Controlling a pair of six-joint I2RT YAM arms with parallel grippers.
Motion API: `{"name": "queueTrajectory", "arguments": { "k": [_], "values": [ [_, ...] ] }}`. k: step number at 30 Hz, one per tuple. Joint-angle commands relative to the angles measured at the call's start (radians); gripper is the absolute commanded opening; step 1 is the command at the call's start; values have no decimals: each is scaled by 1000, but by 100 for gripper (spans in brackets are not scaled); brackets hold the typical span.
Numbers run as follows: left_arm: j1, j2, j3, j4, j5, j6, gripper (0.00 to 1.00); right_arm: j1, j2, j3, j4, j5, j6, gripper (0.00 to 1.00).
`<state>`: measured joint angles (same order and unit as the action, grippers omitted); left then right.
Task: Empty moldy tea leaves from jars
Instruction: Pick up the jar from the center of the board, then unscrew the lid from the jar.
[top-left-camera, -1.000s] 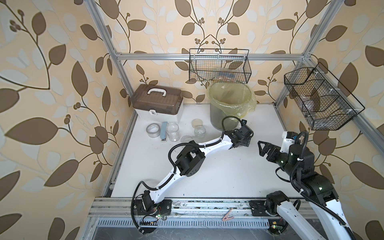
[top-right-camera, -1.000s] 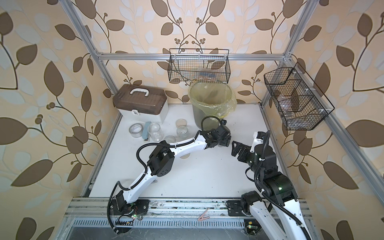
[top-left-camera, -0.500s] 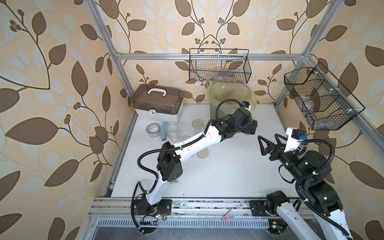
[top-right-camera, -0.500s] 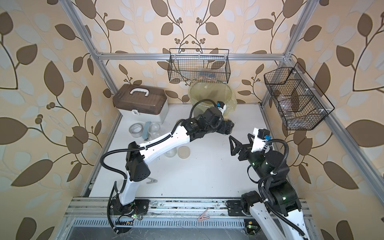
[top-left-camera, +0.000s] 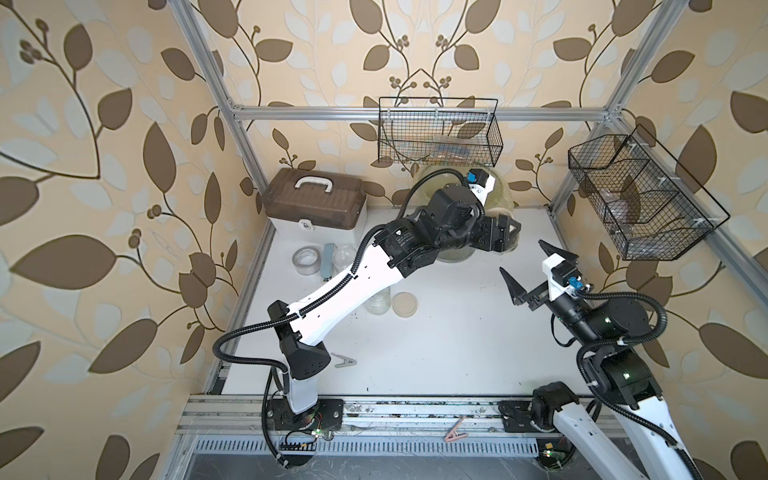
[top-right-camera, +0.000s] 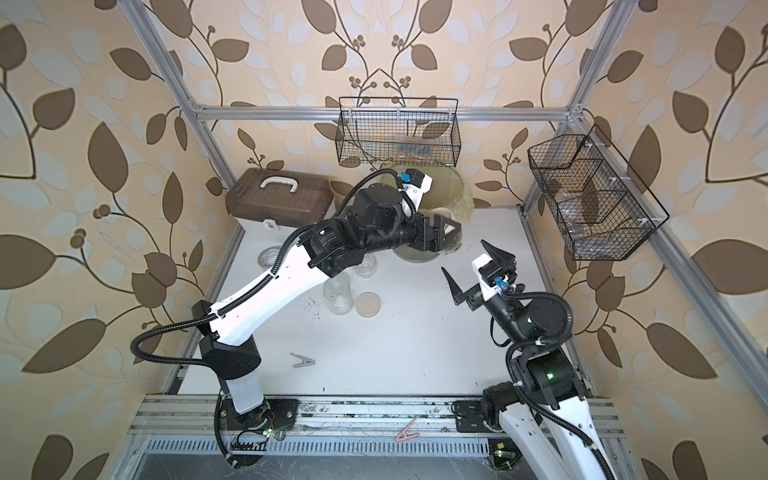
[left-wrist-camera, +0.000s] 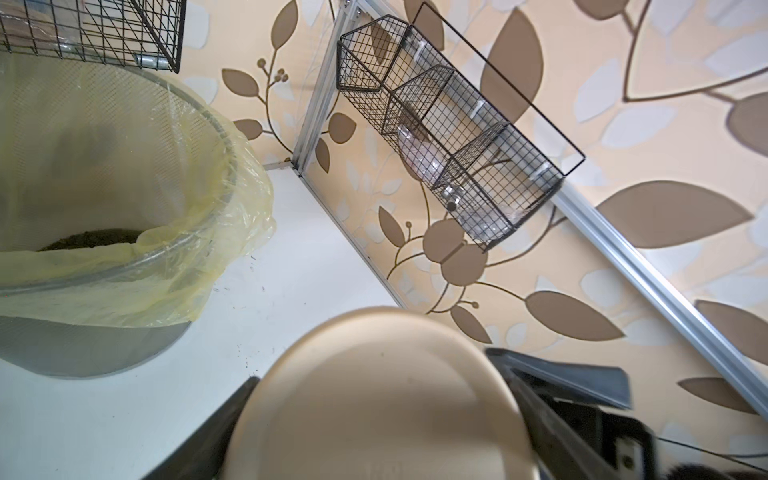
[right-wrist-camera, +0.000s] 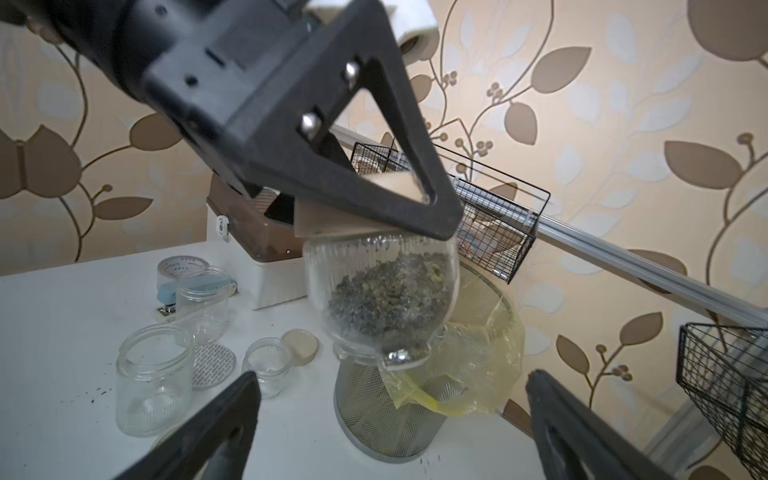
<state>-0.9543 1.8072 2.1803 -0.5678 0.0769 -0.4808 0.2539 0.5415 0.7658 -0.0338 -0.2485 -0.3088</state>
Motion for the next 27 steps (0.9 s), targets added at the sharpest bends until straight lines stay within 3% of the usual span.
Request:
{"name": "queueTrajectory", "arguments": {
  "k": [1,9,15,27],
  "values": [
    [26,-101,-4,64,82,-72,37,-2,48,22,167,-103,-48,100],
    [35,-132,-49,131,157,-146,37,2,178,83,325,-233,-6,100],
    [37,-125,-65,170,174,-160,38,26,237,87,418,-242,36,99],
    [60,-144,-123,251,210,-219,38,44,279,114,448,-236,40,78]
  ]
}}
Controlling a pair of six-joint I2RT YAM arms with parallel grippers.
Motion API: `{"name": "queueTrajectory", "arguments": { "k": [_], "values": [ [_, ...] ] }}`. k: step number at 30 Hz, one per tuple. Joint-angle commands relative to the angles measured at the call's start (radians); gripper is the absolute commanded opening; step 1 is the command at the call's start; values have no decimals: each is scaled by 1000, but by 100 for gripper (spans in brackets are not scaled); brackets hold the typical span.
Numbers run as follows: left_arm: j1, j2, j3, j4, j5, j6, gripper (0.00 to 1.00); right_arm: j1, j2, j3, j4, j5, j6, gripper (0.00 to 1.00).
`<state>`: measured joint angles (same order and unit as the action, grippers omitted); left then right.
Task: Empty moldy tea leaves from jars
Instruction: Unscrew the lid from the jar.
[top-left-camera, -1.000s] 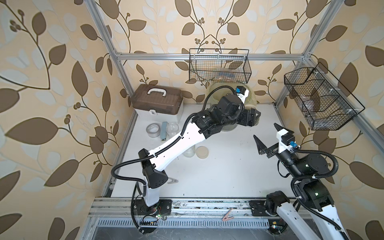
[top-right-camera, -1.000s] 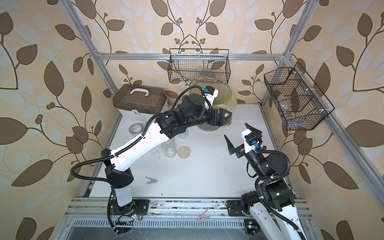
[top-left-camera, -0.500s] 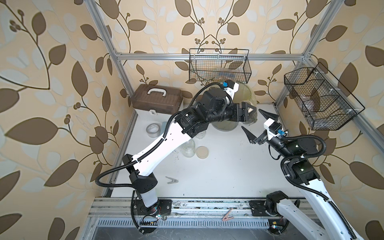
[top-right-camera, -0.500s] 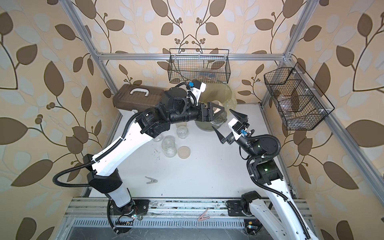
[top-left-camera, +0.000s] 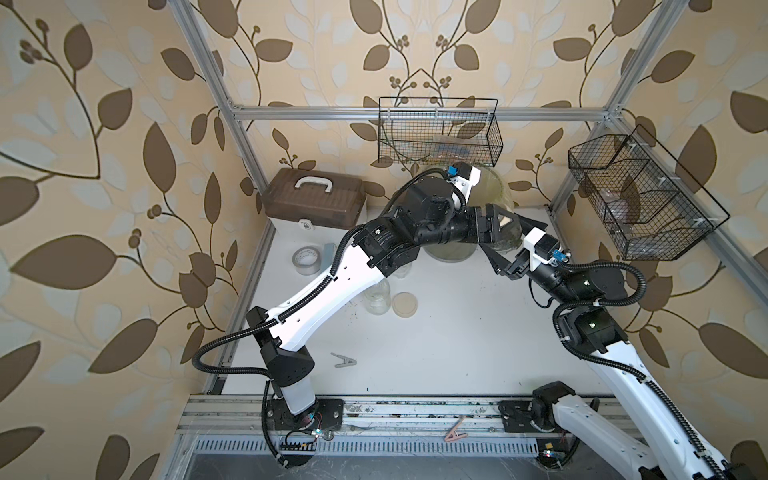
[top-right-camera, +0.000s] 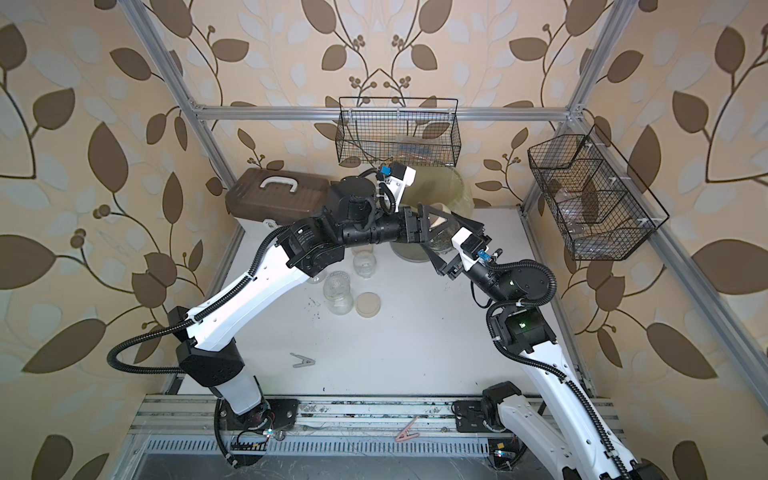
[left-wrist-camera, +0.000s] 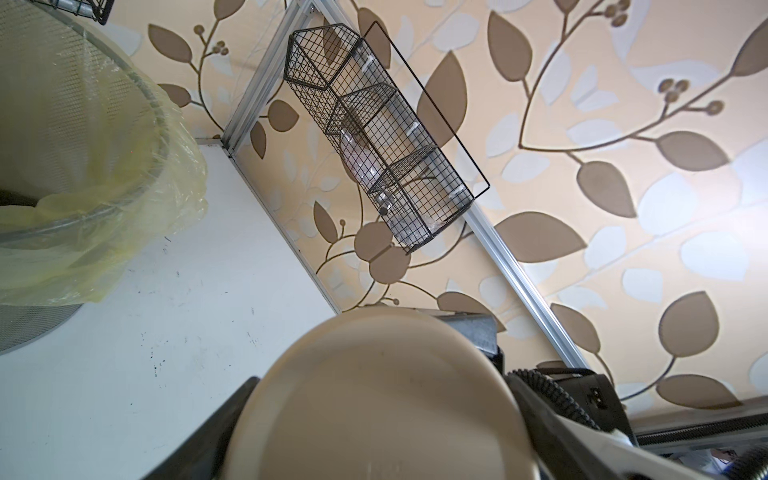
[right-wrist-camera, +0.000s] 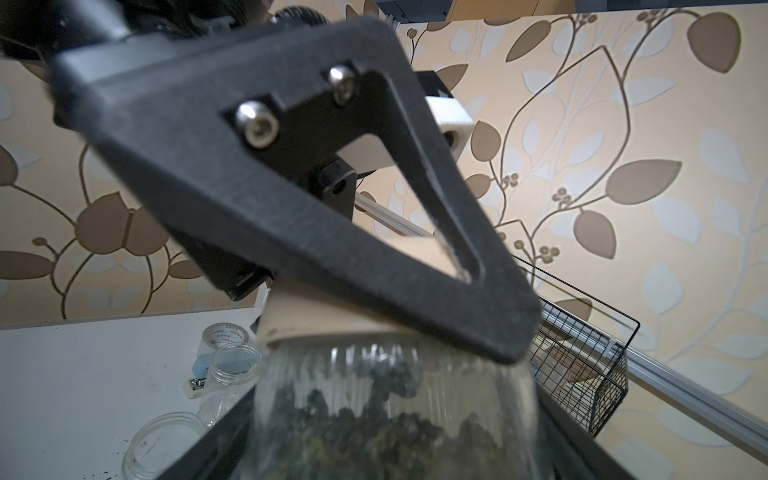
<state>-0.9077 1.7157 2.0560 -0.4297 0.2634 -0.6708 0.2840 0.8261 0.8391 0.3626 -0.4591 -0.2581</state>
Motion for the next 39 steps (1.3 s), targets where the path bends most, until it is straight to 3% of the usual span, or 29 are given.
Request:
{"name": "queueTrajectory", "arguments": {
  "k": [1,9,14,18,21,26,33,39],
  "values": [
    [14,-55,1,114,22,-31,38,15,-4,46,48,-24,-11,76],
    [18,-60,-36,107,-47,-105,42,35,10,86,-6,33,-69,59],
    [57,-71,-57,2,-188,-292,40,92,62,141,-105,181,-302,53],
    [66,-71,-98,36,-191,-401,43,123,106,164,-77,325,-415,49],
    [66,-61,-102,68,-169,-429,50,127,118,175,-53,349,-419,47],
    [66,-61,-99,139,-161,-343,82,129,103,163,-32,292,-330,47],
    [67,-109,-145,296,-218,-136,94,120,69,143,-14,232,-226,46],
    [67,-120,-132,316,-178,19,98,76,56,142,11,171,-141,46]
  ]
}}
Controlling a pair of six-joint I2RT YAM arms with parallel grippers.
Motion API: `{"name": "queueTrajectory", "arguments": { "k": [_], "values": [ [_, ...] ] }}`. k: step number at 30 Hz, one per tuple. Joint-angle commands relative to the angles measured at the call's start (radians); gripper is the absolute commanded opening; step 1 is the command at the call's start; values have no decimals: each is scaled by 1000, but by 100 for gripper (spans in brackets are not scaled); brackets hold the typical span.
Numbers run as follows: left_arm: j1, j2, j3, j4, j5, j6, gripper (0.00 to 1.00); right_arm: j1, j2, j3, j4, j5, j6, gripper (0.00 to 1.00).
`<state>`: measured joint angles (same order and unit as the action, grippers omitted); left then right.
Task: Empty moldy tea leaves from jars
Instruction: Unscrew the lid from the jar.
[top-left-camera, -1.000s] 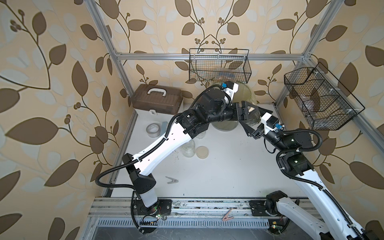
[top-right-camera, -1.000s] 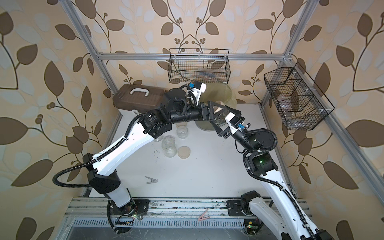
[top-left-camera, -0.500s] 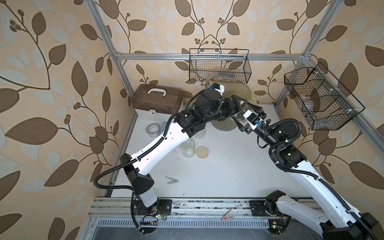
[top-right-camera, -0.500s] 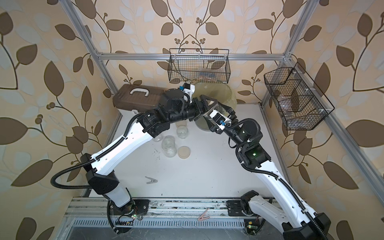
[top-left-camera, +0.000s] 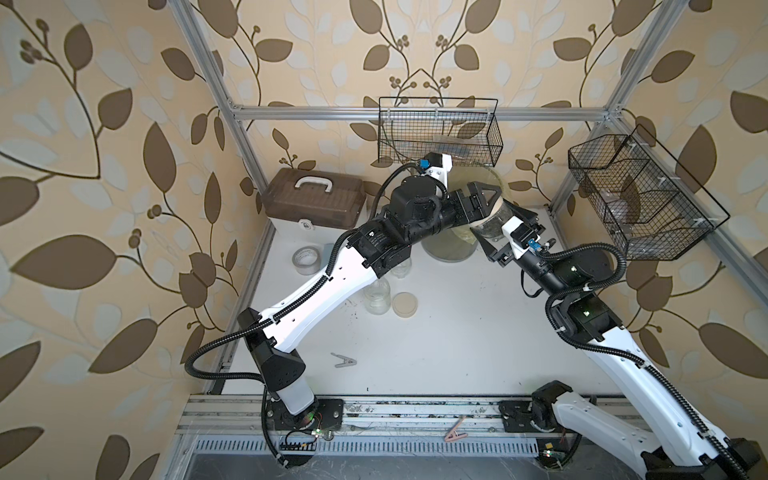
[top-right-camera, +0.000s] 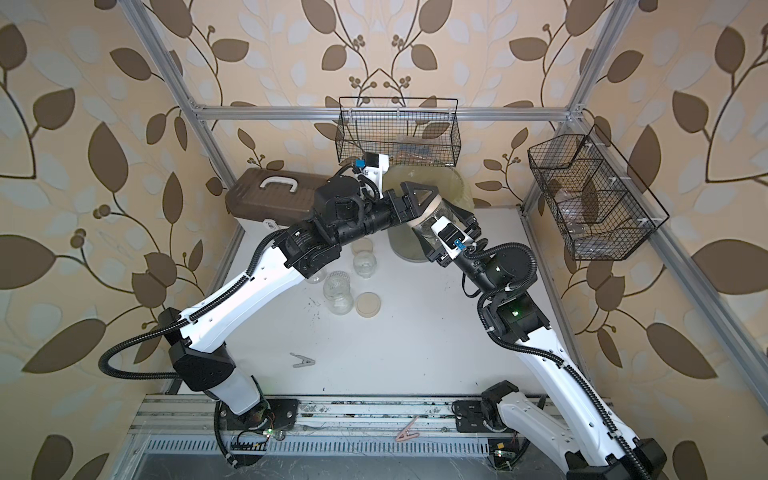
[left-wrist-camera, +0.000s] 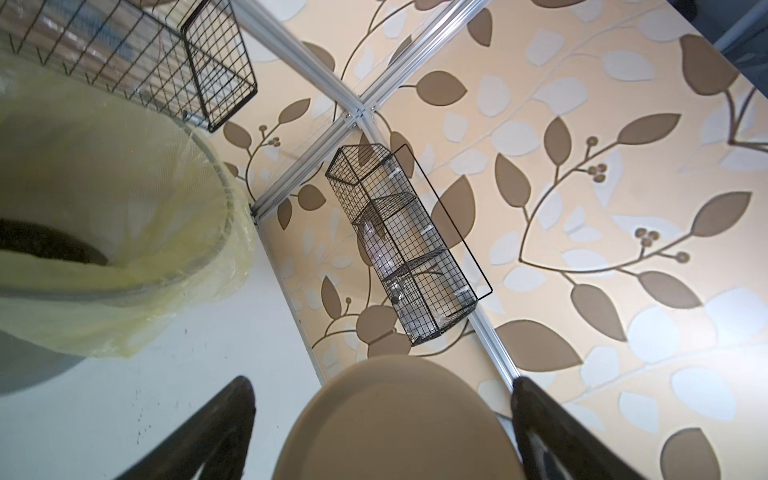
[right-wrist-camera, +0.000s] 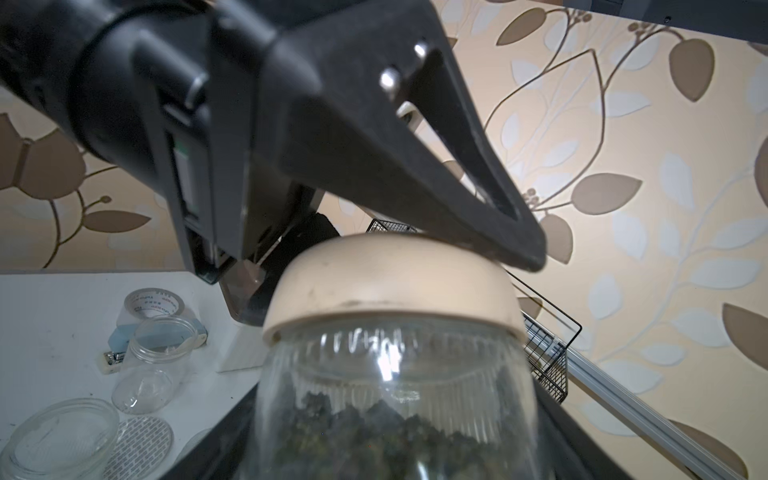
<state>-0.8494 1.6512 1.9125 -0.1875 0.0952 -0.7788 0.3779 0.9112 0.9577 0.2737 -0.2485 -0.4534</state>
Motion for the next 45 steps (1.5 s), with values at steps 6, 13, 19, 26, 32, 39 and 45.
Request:
{"name": "queueTrajectory", "arguments": {
  "k": [6,13,19,26,32,39,45],
  "values": [
    [36,-78,10,109,127,224,99,-99,-45,11,139,-149,163,46],
    [88,-22,159,-89,492,304,99,-183,-46,3,202,-345,240,47],
    [95,-7,172,-135,573,312,99,-183,-29,18,211,-445,277,47],
    [95,11,168,-161,579,305,99,-160,-24,31,196,-463,268,47],
    [93,22,172,-149,577,303,99,-108,-20,55,91,-418,180,47],
    [93,-11,155,-206,509,366,93,-83,-12,69,7,-313,119,46],
    [92,-32,145,-239,461,403,91,-80,0,68,5,-303,113,46]
  ]
}}
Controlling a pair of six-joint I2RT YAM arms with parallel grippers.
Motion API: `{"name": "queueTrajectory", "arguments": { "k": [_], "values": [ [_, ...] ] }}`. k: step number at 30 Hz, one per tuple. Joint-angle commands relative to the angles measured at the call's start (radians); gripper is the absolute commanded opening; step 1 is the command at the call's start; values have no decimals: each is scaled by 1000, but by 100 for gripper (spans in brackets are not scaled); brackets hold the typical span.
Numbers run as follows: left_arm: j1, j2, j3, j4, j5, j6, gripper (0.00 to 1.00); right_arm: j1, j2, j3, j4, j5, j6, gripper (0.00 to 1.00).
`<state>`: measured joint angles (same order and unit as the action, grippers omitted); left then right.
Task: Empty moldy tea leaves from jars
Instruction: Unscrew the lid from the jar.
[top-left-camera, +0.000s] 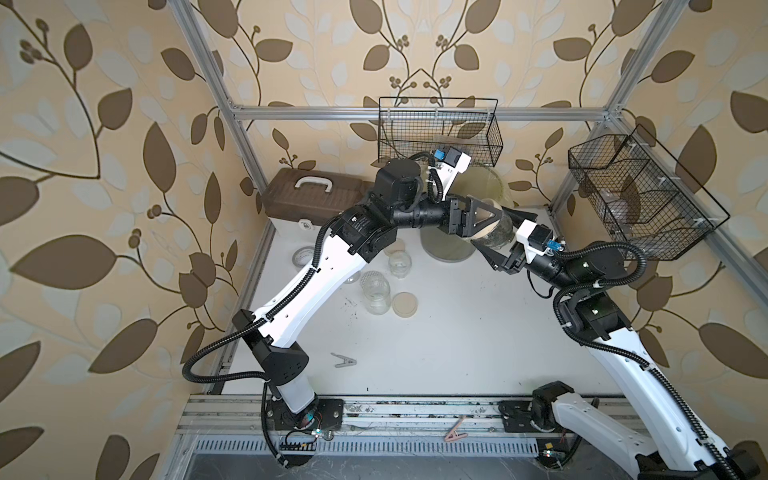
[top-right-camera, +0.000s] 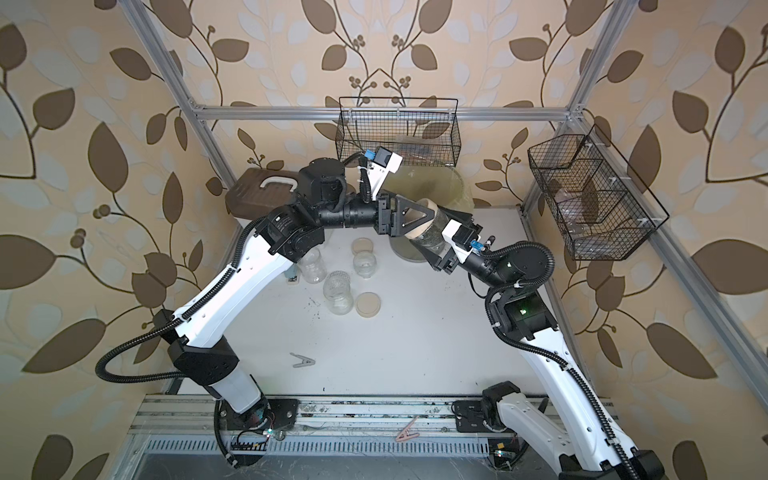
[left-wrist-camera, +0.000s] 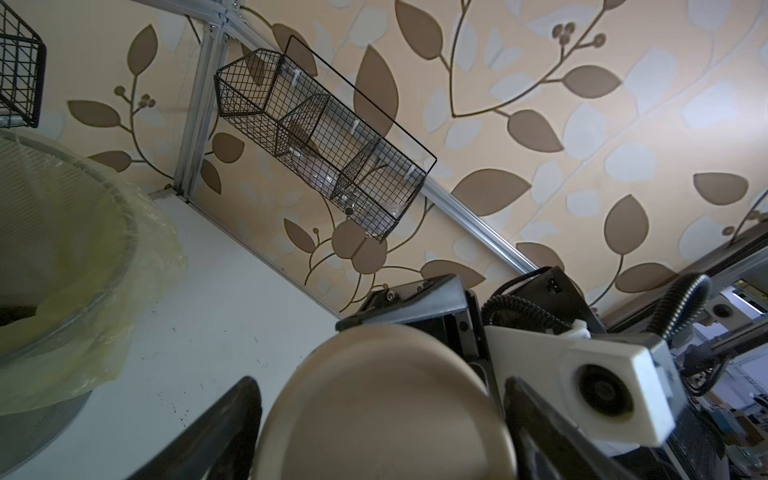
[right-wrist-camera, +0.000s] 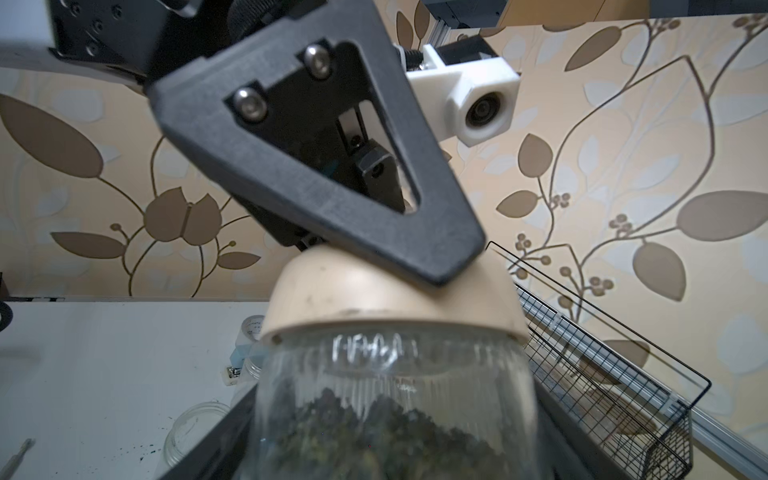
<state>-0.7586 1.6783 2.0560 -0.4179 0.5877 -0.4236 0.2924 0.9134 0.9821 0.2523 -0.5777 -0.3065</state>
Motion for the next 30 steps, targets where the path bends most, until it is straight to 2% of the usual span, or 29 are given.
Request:
{"name": "queueTrajectory", "arguments": {
  "k": [1,8,14,19,23,27,30],
  "values": [
    [1,-59,1,-10,-27,47,91,8,-1,45,27,27,-33,46],
    [1,-34,16,-31,-3,13,80,18,10,50,34,36,-34,46],
    [1,-25,33,-52,-26,-33,73,17,18,49,45,55,-42,46],
    [5,6,73,-76,-129,-214,65,37,22,48,38,140,-117,44],
    [5,25,96,-73,-226,-348,53,61,36,48,23,260,-227,43],
    [4,34,99,-60,-314,-464,51,79,52,37,26,375,-329,43],
    [4,44,117,-58,-357,-517,51,82,60,35,40,410,-362,43]
  ]
}}
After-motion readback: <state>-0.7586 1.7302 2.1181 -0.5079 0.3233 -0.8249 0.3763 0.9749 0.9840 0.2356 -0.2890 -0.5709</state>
